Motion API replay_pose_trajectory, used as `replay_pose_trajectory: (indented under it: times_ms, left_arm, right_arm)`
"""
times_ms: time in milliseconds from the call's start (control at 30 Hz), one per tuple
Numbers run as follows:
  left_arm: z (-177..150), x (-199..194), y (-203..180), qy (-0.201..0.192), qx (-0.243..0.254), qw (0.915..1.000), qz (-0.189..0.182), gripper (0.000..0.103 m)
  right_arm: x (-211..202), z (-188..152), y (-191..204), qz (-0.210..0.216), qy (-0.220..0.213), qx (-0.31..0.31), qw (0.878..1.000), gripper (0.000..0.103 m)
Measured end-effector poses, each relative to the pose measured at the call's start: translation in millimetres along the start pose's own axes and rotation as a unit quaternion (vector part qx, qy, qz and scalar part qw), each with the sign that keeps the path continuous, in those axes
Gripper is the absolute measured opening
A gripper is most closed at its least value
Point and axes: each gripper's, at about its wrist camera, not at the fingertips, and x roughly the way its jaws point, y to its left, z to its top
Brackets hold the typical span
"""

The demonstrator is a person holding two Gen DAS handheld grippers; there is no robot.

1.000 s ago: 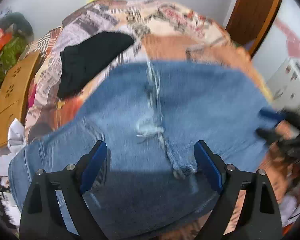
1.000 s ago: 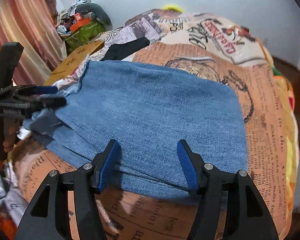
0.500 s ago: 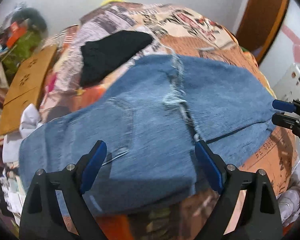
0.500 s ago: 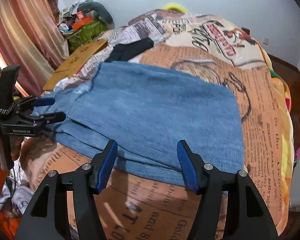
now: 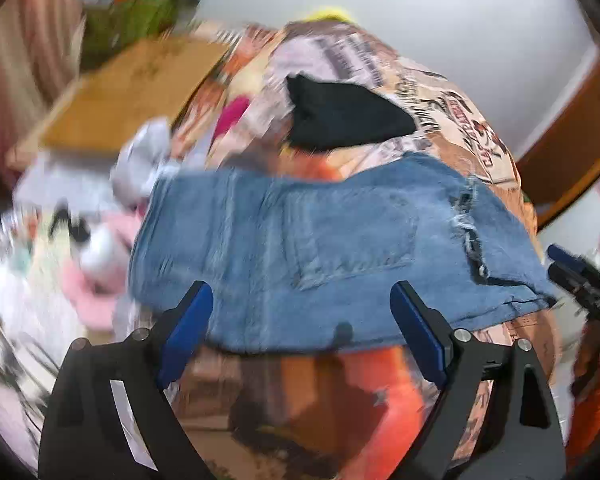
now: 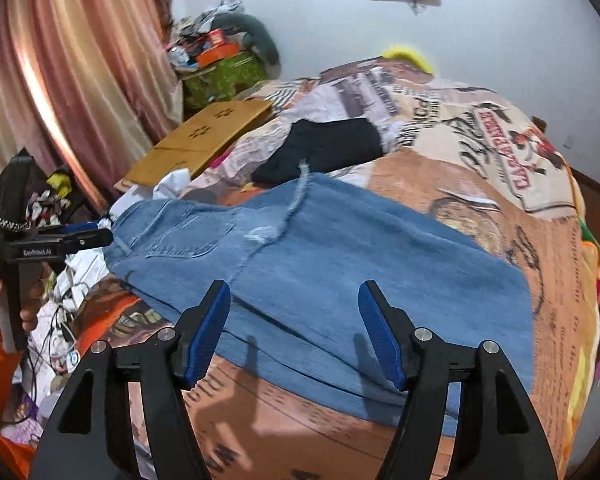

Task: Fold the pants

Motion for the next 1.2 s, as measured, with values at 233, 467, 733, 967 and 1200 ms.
replay_pose_trajectory:
  times_ms: [233, 467, 733, 967, 1200]
  left_arm:
    - [-31, 24, 53, 0.059, -0.128, 0.9851, -0.099, 0.091]
    - [-42, 51, 65, 0.091, -0.205, 0.9589, -0.174, 0.095]
    - [-27, 79, 77, 0.096, -0.275, 0.9394, -0.18, 0.102]
    - [-13, 92, 94, 0.084, -0.346, 0.9142, -0.194, 0.102]
    - [-16, 96, 76, 0.109, -0.337, 0.9085, -0.222, 0.102]
  right_arm:
    - [43, -9, 8, -0.009, 0.051, 0.003, 0.999, 0.063]
    - [51, -16, 15, -0.03, 0.066, -0.022, 0.997, 0.065]
    - [54, -17, 16, -0.019, 0.063, -0.022, 0.998, 0.073]
    - [55, -17, 14, -0.011, 0.062, -0.021, 0.998, 0.073]
    - [55, -18, 12, -0.002, 0.059, -0.017, 0.998, 0.074]
